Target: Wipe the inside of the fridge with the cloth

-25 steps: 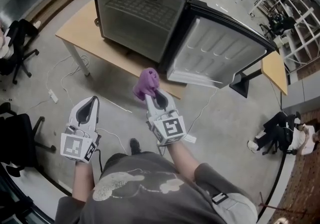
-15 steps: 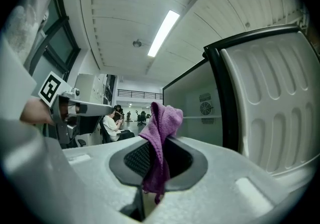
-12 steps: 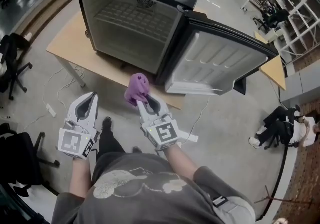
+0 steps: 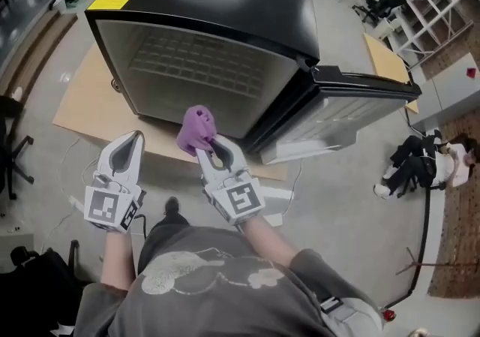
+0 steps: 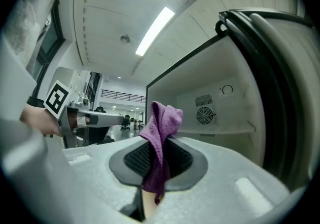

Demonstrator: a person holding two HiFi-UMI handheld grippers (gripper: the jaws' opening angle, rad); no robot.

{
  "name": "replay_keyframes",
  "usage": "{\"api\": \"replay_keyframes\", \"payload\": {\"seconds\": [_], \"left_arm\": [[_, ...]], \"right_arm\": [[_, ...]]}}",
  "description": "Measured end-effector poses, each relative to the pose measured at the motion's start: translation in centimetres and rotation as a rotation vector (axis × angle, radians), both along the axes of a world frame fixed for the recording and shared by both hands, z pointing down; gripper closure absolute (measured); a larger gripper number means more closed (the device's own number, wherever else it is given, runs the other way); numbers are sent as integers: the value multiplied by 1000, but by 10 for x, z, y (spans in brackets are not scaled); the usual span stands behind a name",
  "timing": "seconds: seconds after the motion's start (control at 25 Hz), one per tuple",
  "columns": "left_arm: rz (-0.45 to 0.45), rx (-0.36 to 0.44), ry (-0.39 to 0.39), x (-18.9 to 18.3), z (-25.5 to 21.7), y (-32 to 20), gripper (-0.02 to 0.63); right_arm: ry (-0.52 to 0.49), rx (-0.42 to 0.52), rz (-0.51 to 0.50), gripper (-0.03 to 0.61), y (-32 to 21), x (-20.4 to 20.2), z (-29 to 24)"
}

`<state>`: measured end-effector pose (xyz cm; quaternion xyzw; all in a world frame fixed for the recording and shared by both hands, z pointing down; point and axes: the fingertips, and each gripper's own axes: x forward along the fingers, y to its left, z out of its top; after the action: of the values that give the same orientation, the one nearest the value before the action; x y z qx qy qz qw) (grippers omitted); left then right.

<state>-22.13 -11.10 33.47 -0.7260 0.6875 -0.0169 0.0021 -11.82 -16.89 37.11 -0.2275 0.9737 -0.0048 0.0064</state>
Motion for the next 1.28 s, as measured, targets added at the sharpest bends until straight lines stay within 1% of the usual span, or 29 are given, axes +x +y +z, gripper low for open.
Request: {"api": "replay_keyframes", "payload": {"seconds": [0.16, 0.32, 0.48, 0.64, 0.72, 0.8, 0.88, 0.96, 1.08, 1.16, 1.28], "left_arm": [[56, 21, -6, -37, -12, -29, 597], [83, 60, -4, -76, -28, -53, 597], [105, 61, -6, -105, -29, -67, 597], [143, 70, -1, -120, -27, -76, 596], [160, 69, 0, -125, -25, -78, 595], [179, 62, 5, -130, -22, -80, 595], [190, 56, 17, -135, -19, -81, 596], [196, 51, 33, -139, -17, -84, 596], [214, 44, 50, -139, -14, -87, 596], [227, 44, 56, -137, -13, -89, 595], [237, 50, 59, -136, -16, -89, 595]], "right_arm": [[-47, 34, 53, 540, -21, -42, -28], [-80, 65, 91, 540, -46, -86, -58], [-55, 81, 133, 540, -77, -131, -76], [-54, 112, 215, 540, -108, -158, -88], [-34, 104, 238, 540, -121, -170, -90], [6, 87, 252, 540, -135, -183, -87], [50, 78, 253, 540, -147, -198, -83], [95, 81, 232, 540, -155, -213, -79], [144, 127, 171, 540, -153, -231, -77], [147, 152, 134, 540, -144, -236, -78], [118, 146, 90, 540, -127, -236, -79]]}}
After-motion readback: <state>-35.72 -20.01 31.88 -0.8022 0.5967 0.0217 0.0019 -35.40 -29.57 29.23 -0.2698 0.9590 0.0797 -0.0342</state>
